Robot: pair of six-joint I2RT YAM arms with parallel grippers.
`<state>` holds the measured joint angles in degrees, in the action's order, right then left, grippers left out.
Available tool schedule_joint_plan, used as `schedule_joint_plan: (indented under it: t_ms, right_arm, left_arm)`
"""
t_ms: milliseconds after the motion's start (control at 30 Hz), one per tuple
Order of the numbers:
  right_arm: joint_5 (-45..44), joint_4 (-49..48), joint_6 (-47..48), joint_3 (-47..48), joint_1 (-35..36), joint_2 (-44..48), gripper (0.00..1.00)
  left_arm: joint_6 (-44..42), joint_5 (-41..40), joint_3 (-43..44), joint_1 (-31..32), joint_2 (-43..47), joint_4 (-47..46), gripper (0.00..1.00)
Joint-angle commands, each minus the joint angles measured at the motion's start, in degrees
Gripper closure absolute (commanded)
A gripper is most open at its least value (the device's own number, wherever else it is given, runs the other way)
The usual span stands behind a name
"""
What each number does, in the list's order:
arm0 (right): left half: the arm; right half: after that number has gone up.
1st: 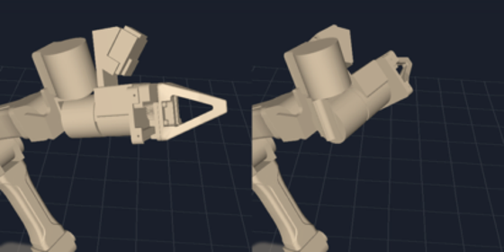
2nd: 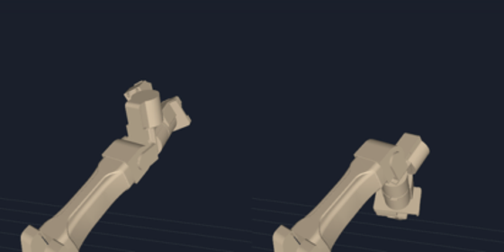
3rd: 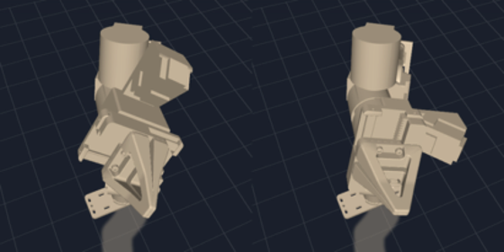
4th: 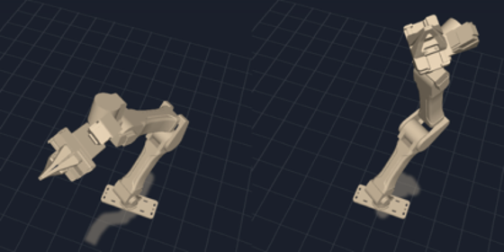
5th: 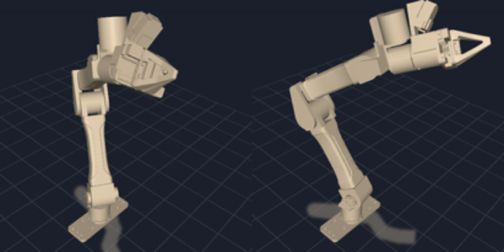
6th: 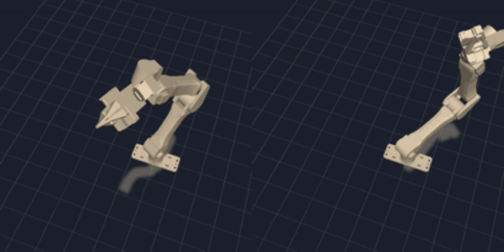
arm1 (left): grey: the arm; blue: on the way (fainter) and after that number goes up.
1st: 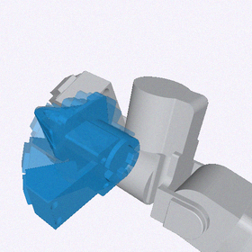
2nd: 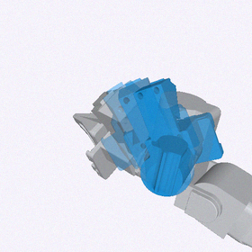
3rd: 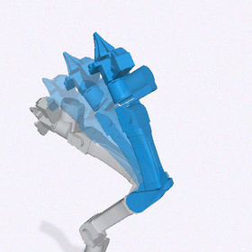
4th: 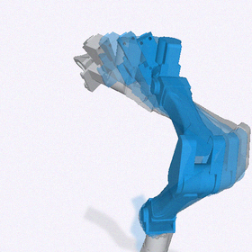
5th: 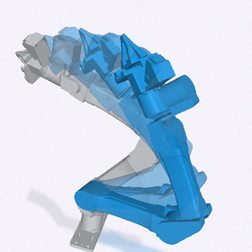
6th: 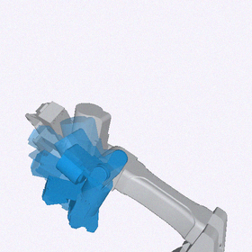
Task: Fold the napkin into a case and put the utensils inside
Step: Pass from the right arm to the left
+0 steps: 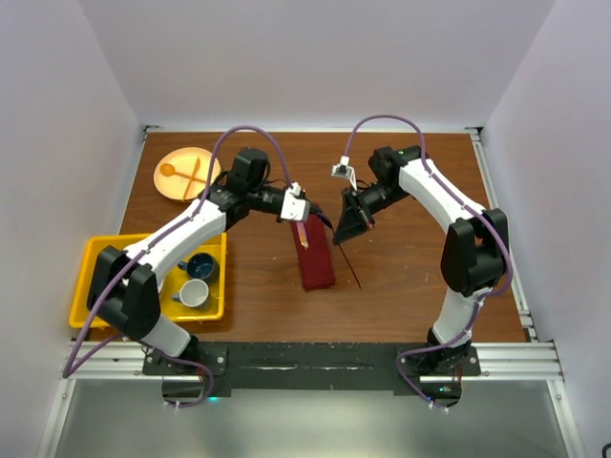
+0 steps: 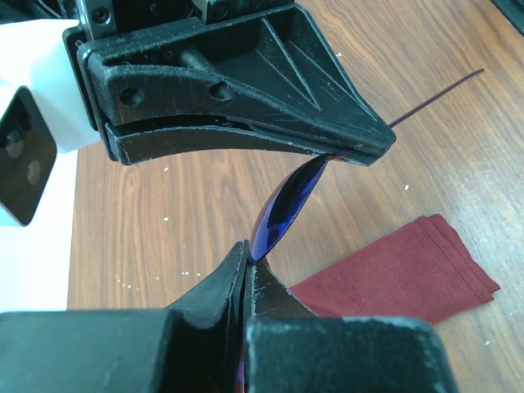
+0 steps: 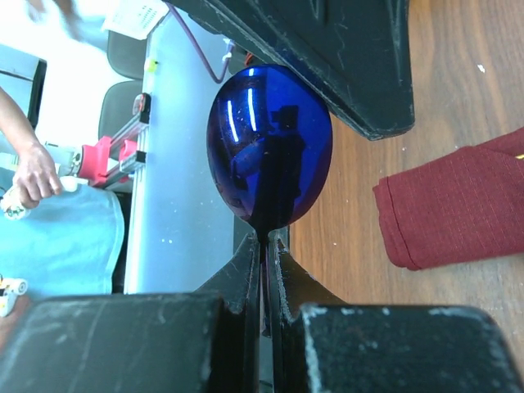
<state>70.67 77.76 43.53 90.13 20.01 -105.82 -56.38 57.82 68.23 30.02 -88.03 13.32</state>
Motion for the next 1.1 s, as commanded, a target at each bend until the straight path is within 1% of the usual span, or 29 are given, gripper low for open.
schedule_joint_plan:
  t_ms: [0,67,133,167,200,233,267,300,333,433,467,600,700,800,833,900,933,967,1067]
  right_arm:
    - [0.3,0.0,-4.4,2.9,0.5,-0.2,0.91]
    - [0.0,-1.8,-6.5,3.0,0.3,0.1,0.99]
    - [0.3,-2.7,-7.4,2.8,-0.1,0.4,1.0]
    - [0.7,-2.3,-6.9,2.8,-0.3,0.4,1.0]
    - [1.6,-1.6,-6.1,2.9,-0.2,0.3,1.0]
    - [1.9,-0.3,-4.7,2.8,-0.3,0.2,1.0]
    - [2.2,-0.2,-4.4,2.5,-0.2,0.3,1.0]
    - [2.3,0.0,-4.2,2.0,-0.3,0.4,1.0]
    - [2.5,0.7,-3.5,1.6,-0.3,0.4,1.0]
    - [2.9,1.5,-2.7,0.8,-0.2,0.4,1.0]
    - [3.1,1.6,-2.7,0.6,-0.2,0.4,1.0]
    - [3.9,1.7,-2.7,0.5,-0.2,0.1,1.0]
    - [4.4,2.3,-1.9,0.2,-0.1,0.2,1.0]
    - [4.7,2.5,-1.8,-0.1,-0.1,0.8,1.0]
    - [4.6,2.3,-1.9,-0.2,-0.1,0.8,1.0]
    - [4.7,2.6,-1.9,-0.2,-0.1,0.8,1.0]
    - [4.4,2.7,-1.6,0.0,-0.2,0.8,1.0]
    - [3.6,2.9,-1.2,0.7,-0.1,1.0,1.0]
    - [1.9,3.1,-0.1,1.8,-0.1,2.0,0.99]
  left_arm:
    - [5.4,3.1,0.3,1.0,3.5,-1.3,1.0]
    - [7.9,2.9,0.9,1.0,3.4,0.1,1.0]
    - [8.7,2.0,0.5,1.0,3.7,0.3,1.0]
    - [10.9,0.4,-0.3,1.0,4.1,-1.1,0.99]
    - [12.5,-0.7,-2.4,1.0,5.4,-5.5,0.84]
    - [14.7,-1.7,-3.7,1.0,6.2,-8.0,0.6]
    - [15.2,-3.6,-4.9,1.0,7.9,-10.5,0.56]
    - [15.7,-4.4,-7.5,0.9,8.7,-15.8,0.53]
    - [15.9,-4.9,-8.3,1.0,9.4,-17.4,0.5]
    - [15.3,-4.7,-8.2,1.0,10.0,-18.3,0.49]
    - [14.6,-3.3,-7.5,1.2,9.7,-17.9,0.49]
    - [7.4,-2.5,-6.1,3.5,9.2,-11.3,0.49]
    - [4.3,-3.4,-5.8,4.9,8.8,-9.7,0.51]
    - [0.7,-4.3,-5.5,5.6,8.7,-7.8,0.59]
    - [0.5,-4.6,-5.4,5.5,8.8,-7.8,0.69]
    - [0.2,-4.6,-4.9,5.5,8.8,-6.4,0.83]
    - [-0.7,-4.6,-4.4,5.6,8.6,-5.3,0.97]
    - [-1.0,-5.1,-3.9,5.6,8.2,-3.7,1.0]
    - [-1.2,-6.8,-3.5,5.5,8.0,-2.0,1.0]
